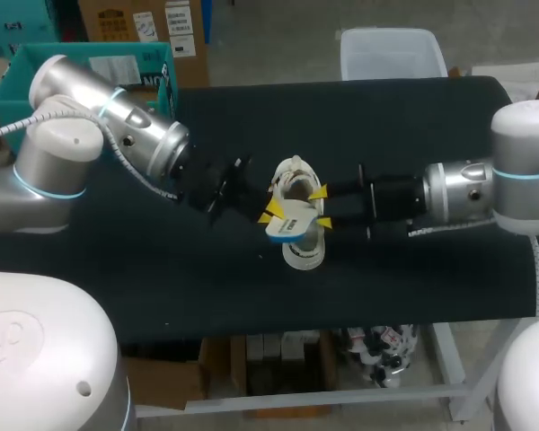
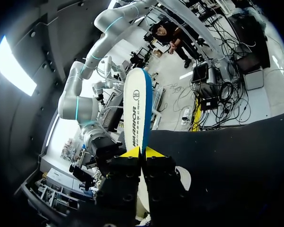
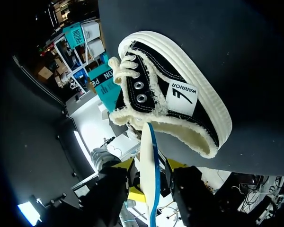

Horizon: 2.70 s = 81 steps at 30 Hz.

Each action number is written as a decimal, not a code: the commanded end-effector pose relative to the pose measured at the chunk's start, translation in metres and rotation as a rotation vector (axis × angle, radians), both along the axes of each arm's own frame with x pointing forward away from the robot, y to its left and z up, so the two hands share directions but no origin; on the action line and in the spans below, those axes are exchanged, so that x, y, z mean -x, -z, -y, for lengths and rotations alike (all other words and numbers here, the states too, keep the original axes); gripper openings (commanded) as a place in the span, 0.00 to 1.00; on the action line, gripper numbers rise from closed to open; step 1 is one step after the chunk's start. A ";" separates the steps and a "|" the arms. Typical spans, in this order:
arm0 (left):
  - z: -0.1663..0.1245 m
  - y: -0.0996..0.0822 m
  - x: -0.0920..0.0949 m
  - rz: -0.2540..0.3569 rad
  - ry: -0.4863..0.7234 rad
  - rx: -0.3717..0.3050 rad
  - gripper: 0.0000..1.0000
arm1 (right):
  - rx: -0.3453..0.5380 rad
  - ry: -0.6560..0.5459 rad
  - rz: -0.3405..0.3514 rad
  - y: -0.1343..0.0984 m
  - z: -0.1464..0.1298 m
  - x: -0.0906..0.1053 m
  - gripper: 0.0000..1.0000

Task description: Open the shoe tongue, take the insole out of the shoe, put the insole back into the shoe, and pack the shoe into the shoebox

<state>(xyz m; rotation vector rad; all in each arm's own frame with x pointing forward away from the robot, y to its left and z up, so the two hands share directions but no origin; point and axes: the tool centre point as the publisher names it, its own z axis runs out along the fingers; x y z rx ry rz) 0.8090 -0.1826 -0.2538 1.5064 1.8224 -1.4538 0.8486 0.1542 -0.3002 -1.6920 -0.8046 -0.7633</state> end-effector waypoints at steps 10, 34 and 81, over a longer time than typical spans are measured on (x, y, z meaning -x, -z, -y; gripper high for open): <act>0.004 0.007 -0.006 -0.040 -0.015 0.011 0.00 | -0.011 -0.019 -0.021 0.006 -0.003 0.002 0.21; -0.004 -0.006 -0.022 -0.138 -0.010 -0.073 1.00 | -0.028 -0.041 -0.035 0.003 -0.001 0.010 0.00; 0.010 -0.025 -0.119 -0.250 0.211 -0.601 1.00 | 0.021 -0.103 -0.122 -0.003 0.008 0.040 0.00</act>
